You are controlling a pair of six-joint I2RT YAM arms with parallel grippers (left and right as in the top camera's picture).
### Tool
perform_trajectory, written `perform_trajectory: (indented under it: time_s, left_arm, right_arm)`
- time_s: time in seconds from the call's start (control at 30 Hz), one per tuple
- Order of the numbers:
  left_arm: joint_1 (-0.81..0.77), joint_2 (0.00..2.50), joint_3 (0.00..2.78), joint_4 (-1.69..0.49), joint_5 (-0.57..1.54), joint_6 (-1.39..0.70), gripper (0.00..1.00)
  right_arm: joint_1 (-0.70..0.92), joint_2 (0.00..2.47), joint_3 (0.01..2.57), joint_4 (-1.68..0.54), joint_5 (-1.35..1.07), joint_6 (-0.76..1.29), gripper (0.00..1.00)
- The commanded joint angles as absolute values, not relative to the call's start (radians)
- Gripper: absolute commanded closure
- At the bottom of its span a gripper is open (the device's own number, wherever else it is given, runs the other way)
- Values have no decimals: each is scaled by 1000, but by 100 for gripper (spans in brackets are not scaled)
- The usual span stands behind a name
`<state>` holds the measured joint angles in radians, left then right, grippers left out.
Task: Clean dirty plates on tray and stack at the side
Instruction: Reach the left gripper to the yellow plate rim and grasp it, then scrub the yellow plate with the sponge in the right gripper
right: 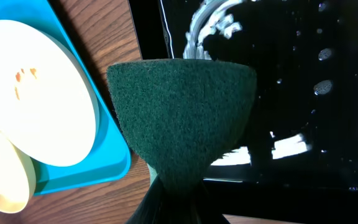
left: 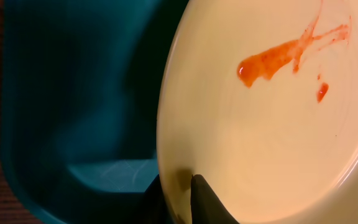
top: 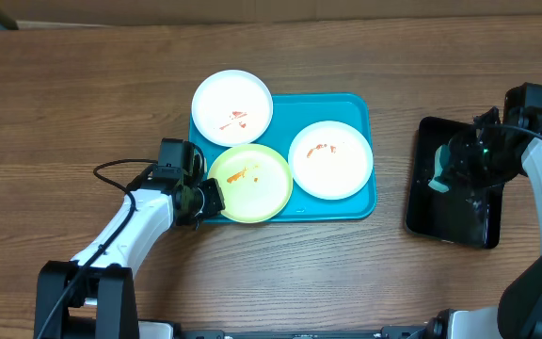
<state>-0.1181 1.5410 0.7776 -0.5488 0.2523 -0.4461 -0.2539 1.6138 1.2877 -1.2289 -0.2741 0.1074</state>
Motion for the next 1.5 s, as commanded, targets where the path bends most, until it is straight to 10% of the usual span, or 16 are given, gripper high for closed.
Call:
perform_trajectory:
  time_s: [0.0, 0.67, 1.47]
  left_arm:
    - [-123, 1544, 778, -546, 255, -447, 88]
    - [-123, 1544, 778, -550, 252, -442, 96]
    - [-123, 1544, 778, -557, 262, -442, 96]
  right_arm:
    - [-255, 1599, 1307, -1228, -284, 100, 96]
    - [-74, 1599, 1516, -1296, -450, 3, 96]
    - [699, 1825, 1489, -892, -397, 309, 96]
